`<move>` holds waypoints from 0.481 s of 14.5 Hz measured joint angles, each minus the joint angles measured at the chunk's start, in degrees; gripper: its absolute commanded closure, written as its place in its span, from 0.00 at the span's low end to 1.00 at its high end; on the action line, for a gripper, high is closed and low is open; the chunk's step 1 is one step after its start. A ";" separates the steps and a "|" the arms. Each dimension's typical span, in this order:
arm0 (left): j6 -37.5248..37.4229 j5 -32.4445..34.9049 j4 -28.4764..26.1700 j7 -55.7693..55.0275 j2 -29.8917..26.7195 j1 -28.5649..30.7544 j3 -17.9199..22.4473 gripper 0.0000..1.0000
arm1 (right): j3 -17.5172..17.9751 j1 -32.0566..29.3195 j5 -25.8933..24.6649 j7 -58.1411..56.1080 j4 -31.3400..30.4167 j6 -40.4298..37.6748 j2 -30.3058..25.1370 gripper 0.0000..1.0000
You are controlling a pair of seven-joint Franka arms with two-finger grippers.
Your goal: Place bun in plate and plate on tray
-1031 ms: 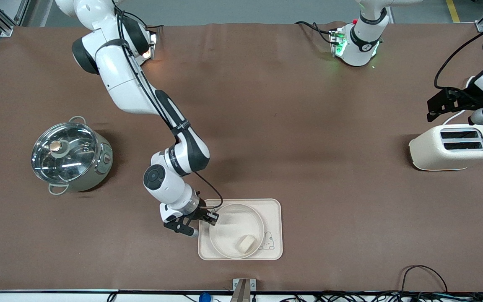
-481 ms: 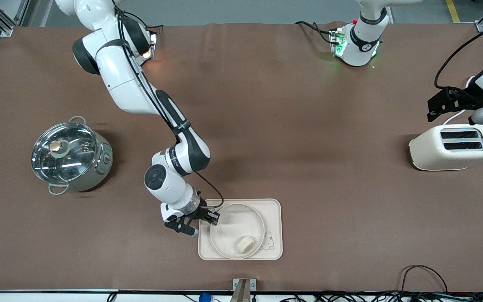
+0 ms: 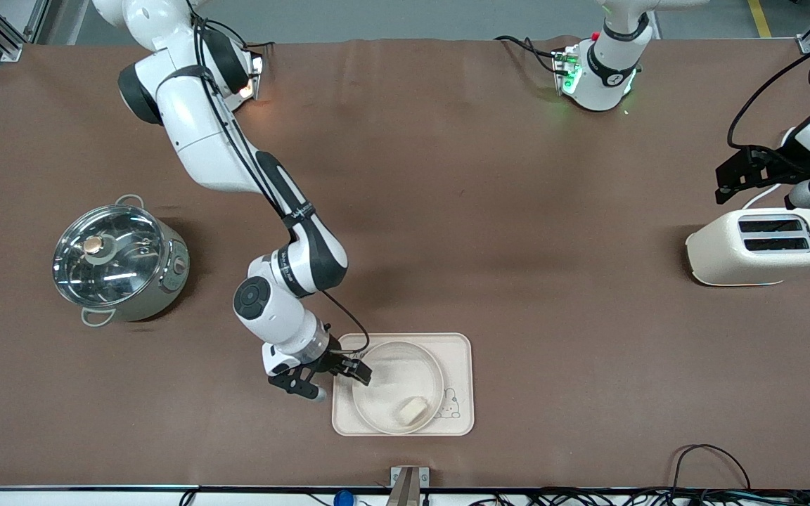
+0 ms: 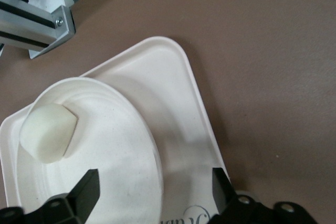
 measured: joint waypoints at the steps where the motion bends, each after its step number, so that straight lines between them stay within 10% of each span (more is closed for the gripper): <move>1: 0.03 0.00 0.00 -0.01 0.00 0.05 0.02 0.00 | -0.04 -0.31 0.00 0.00 -0.55 -0.07 -0.46 0.00; 7: 0.66 0.00 0.05 -0.01 0.01 0.11 0.02 0.00 | -0.57 -1.25 0.00 -0.01 -12.54 -1.83 -12.44 0.00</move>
